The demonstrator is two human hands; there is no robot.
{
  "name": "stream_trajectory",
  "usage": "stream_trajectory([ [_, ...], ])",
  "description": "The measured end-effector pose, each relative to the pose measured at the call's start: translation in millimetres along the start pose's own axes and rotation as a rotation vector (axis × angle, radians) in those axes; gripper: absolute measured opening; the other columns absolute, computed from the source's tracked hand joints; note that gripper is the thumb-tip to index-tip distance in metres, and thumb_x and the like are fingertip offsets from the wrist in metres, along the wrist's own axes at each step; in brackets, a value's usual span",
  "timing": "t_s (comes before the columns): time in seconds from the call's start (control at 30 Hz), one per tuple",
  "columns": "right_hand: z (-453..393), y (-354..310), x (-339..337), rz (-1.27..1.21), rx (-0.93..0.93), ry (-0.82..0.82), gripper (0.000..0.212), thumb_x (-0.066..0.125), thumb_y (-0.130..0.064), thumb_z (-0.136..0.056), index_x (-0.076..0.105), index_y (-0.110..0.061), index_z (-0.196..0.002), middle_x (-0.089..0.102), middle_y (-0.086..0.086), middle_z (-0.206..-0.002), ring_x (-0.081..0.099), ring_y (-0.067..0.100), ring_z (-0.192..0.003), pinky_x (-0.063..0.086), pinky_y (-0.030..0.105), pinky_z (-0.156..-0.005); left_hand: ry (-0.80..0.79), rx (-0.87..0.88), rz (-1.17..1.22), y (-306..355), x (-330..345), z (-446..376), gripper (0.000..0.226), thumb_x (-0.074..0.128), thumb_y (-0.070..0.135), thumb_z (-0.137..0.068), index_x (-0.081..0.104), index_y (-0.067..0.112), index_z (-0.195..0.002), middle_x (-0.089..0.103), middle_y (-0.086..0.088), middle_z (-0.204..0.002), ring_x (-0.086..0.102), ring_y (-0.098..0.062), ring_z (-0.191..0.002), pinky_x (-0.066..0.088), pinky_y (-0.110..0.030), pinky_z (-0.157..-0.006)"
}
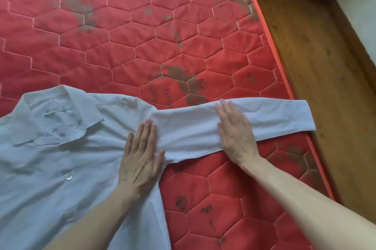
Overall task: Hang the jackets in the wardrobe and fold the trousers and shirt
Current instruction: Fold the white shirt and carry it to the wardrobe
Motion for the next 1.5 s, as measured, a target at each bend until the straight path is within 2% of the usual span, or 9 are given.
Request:
stream_trajectory([
  [0.13, -4, -111, 46, -0.036, -0.282, -0.288, 0.06, 0.026, -0.042, -0.109, 0.026, -0.024, -0.166, 0.02, -0.003, -0.174, 0.015, 0.021, -0.161, 0.02, 0.05, -0.128, 0.005, -0.249, -0.043, -15, -6, 31, 0.071, 0.028, 0.043, -0.104, 0.021, 0.008, -0.165, 0.015, -0.009, -0.174, 0.014, -0.023, -0.161, 0.016, -0.052, -0.129],
  [0.3, -10, -87, 57, 0.093, 0.155, -0.303, 0.077, 0.022, -0.066, -0.103, -0.002, -0.03, -0.167, -0.008, -0.004, -0.175, -0.009, 0.019, -0.162, 0.004, 0.048, -0.13, -0.017, -0.279, -0.068, -62, -20, 49, 0.068, 0.03, 0.041, -0.102, 0.027, 0.012, -0.164, 0.018, -0.007, -0.173, 0.016, -0.024, -0.16, 0.014, -0.051, -0.129],
  [0.43, -18, -80, 44, 0.143, 0.223, -0.29, 0.077, 0.007, -0.064, -0.102, -0.001, -0.024, -0.168, -0.008, 0.0, -0.176, -0.008, 0.02, -0.162, 0.006, 0.05, -0.13, 0.001, -0.303, -0.049, -90, -28, 65, 0.07, 0.032, 0.04, -0.101, 0.026, 0.011, -0.164, 0.017, -0.008, -0.173, 0.017, -0.028, -0.16, 0.018, -0.054, -0.128],
  [0.63, -24, -204, 69, -0.034, -0.312, -0.133, 0.059, 0.033, -0.038, -0.11, 0.035, -0.012, -0.162, 0.026, 0.005, -0.171, 0.023, 0.023, -0.159, 0.028, 0.05, -0.126, 0.049, -0.267, 0.002, -94, -25, 68, 0.072, 0.039, 0.037, -0.097, 0.029, 0.011, -0.163, 0.019, -0.009, -0.173, 0.017, -0.025, -0.16, 0.019, -0.053, -0.128],
  [0.83, -35, -181, 88, 0.029, 0.074, -0.151, 0.073, 0.034, -0.05, -0.108, 0.011, -0.013, -0.168, 0.008, 0.005, -0.176, 0.005, 0.02, -0.162, 0.004, 0.041, -0.132, 0.07, -0.252, 0.023, -99, -20, 67, 0.074, 0.042, 0.037, -0.096, 0.028, 0.012, -0.164, 0.019, -0.009, -0.173, 0.015, -0.025, -0.161, 0.015, -0.051, -0.129],
  [1.03, -34, -207, 65, 0.091, 0.168, -0.214, 0.07, 0.024, -0.044, -0.11, -0.002, -0.012, -0.167, -0.007, 0.005, -0.176, -0.005, 0.019, -0.162, 0.003, 0.046, -0.131, 0.004, -0.252, 0.028, -98, -25, 66, 0.076, 0.033, 0.042, -0.099, 0.014, 0.014, -0.166, 0.004, -0.008, -0.175, 0.002, -0.024, -0.162, 0.007, -0.048, -0.131],
  [1.2, 15, -341, 80, -0.124, -0.138, -0.164, 0.063, 0.036, -0.023, -0.109, 0.014, -0.015, -0.167, 0.006, 0.0, -0.175, 0.001, 0.016, -0.162, 0.007, 0.042, -0.131, -0.095, 0.058, -0.065, -127, -42, 87, 0.067, 0.018, 0.034, -0.098, 0.002, 0.011, -0.159, 0.018, -0.014, -0.172, 0.013, -0.028, -0.16, 0.013, -0.046, -0.131],
  [1.33, 30, -412, 121, -0.125, -0.066, -0.456, 0.064, 0.023, -0.054, -0.107, 0.003, -0.042, -0.166, -0.011, -0.012, -0.174, -0.018, 0.014, -0.16, -0.006, 0.05, -0.128, -0.274, 0.274, -0.161, -215, -63, 135, 0.074, 0.027, 0.039, -0.097, 0.011, 0.012, -0.164, 0.01, -0.015, -0.171, 0.004, -0.038, -0.159, 0.01, -0.053, -0.13],
  [1.5, 22, -424, 140, -0.124, 0.039, -0.488, 0.069, 0.008, -0.073, -0.095, -0.011, -0.056, -0.159, -0.028, -0.023, -0.168, -0.037, 0.007, -0.151, -0.024, 0.044, -0.121, -0.228, 0.493, -0.104, -291, -85, 146, 0.064, 0.043, 0.045, -0.101, 0.045, 0.012, -0.156, 0.041, -0.007, -0.163, 0.033, -0.026, -0.154, 0.029, -0.049, -0.126],
])
Point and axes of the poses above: each hand's wrist, its own z-axis away from the middle knuckle, its own x-axis out of the palm, y = z × x, the point moved 2 cm from there along -z, towards the middle knuckle
